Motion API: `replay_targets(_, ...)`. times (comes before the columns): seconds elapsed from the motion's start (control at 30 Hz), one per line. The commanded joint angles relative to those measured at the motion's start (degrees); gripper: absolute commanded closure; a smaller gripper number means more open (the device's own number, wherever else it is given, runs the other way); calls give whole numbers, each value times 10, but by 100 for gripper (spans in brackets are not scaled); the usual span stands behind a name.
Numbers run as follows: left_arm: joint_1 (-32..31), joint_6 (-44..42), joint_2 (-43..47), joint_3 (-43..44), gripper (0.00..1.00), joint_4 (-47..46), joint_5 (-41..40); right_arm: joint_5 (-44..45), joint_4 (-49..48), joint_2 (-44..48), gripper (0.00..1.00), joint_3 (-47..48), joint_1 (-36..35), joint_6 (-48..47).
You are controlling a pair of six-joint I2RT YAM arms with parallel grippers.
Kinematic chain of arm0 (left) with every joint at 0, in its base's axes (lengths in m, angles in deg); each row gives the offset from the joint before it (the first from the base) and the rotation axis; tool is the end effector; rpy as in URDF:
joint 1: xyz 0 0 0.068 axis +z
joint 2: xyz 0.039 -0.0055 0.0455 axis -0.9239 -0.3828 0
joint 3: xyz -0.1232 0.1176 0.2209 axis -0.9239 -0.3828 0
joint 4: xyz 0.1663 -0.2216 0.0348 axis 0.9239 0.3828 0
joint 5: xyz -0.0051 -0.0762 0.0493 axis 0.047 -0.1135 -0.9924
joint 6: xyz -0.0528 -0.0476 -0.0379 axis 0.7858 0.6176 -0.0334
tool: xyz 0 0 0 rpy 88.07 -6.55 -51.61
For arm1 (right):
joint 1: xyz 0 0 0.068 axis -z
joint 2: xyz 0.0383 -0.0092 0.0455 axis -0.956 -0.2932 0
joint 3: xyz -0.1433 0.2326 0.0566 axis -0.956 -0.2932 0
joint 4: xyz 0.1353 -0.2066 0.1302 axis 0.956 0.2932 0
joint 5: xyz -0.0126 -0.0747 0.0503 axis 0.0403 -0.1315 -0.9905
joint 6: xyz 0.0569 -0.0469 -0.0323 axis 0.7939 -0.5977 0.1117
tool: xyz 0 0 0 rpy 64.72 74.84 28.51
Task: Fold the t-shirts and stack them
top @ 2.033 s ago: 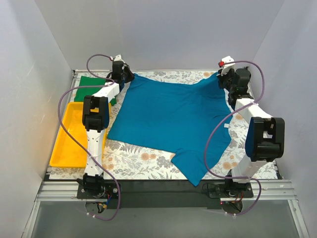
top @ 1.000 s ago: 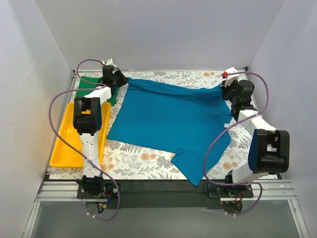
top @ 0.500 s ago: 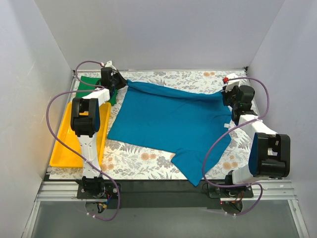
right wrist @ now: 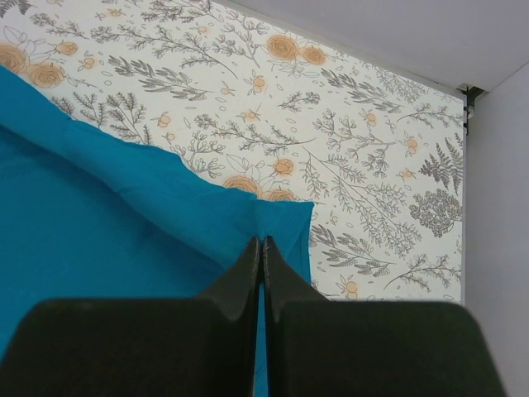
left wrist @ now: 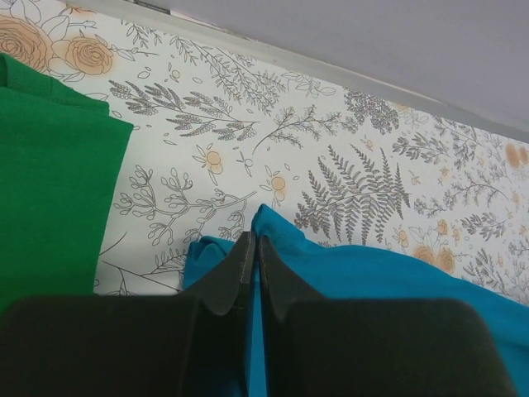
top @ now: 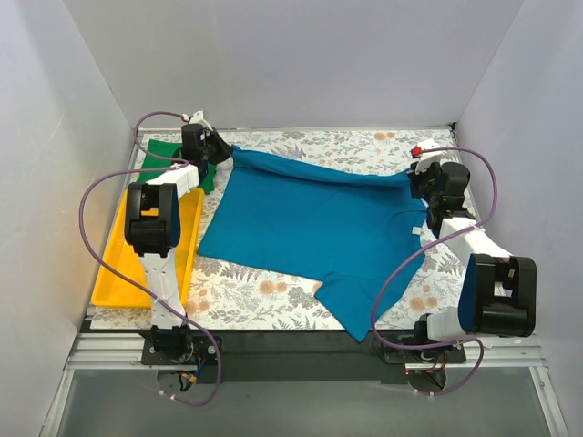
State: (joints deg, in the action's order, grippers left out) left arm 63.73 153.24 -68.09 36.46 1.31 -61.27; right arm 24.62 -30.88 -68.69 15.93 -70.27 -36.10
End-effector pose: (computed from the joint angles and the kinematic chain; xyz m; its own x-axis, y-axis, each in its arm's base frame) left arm 0.5390 -0.0510 0.1674 -0.4319 -0.8455 -0.3141 -0.2714 0.4539 -0.8487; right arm 0.3622 -0.0036 0.2360 -0.1870 -0.2899 -0.9386 -0.2072 0.9456 -0.2508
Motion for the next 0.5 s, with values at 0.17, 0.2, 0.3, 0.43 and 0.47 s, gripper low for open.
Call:
replay_targets(0.17,10,-13,56,-18,100,-4,2,-10,-15,39,99,-22,5,13)
replay_targets(0.2,11,-13,56,-18,100,-4,2,-12,-13,40,99,-23,5,13)
replay_targets(0.3,13,-13,57,-23,100,-4,1,-17,-5,47,99,-25,5,13)
replay_targets(0.43,14,-13,55,-23,100,-4,1,-19,3,51,99,-27,6,11)
replay_targets(0.47,14,-13,56,-23,100,-4,3,-21,3,53,99,-28,5,11)
